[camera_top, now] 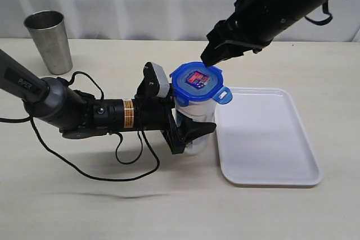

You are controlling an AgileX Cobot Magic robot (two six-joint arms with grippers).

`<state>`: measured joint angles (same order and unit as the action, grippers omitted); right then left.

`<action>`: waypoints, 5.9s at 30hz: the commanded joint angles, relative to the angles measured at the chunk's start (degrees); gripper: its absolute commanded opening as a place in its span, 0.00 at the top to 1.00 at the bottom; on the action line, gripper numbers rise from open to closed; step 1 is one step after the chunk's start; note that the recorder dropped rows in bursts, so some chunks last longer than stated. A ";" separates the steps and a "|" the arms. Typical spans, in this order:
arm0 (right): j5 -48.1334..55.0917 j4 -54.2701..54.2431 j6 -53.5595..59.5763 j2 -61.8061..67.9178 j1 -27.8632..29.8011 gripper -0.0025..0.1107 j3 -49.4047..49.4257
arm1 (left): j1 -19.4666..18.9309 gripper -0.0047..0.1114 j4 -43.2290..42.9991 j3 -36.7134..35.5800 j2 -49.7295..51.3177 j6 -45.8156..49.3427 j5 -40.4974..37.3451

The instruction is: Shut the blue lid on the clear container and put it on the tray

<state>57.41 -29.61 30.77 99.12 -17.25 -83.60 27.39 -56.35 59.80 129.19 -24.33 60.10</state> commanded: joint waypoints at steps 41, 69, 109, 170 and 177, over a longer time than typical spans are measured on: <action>12.55 -2.67 6.94 19.17 0.53 0.66 0.34 | -0.16 0.96 -2.95 -0.17 0.16 0.11 -3.98; 1.78 -9.87 30.29 -6.46 -0.53 0.58 -2.32 | -0.16 0.96 -2.98 -0.17 0.16 0.93 -4.02; -2.11 15.16 53.37 -7.92 -4.21 0.61 3.94 | -0.16 0.96 -2.99 -0.17 0.16 2.07 -4.49; -29.00 21.24 62.01 -13.92 -10.25 0.59 25.09 | -0.16 0.96 -2.89 -0.17 0.16 2.20 -4.49; -28.64 21.50 62.01 -11.19 -11.89 0.59 25.09 | -0.16 0.96 -2.89 -0.17 0.16 2.20 -4.49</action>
<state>29.62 -7.99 92.44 87.22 -28.30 -58.77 26.93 -58.12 59.80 129.09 -22.88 60.14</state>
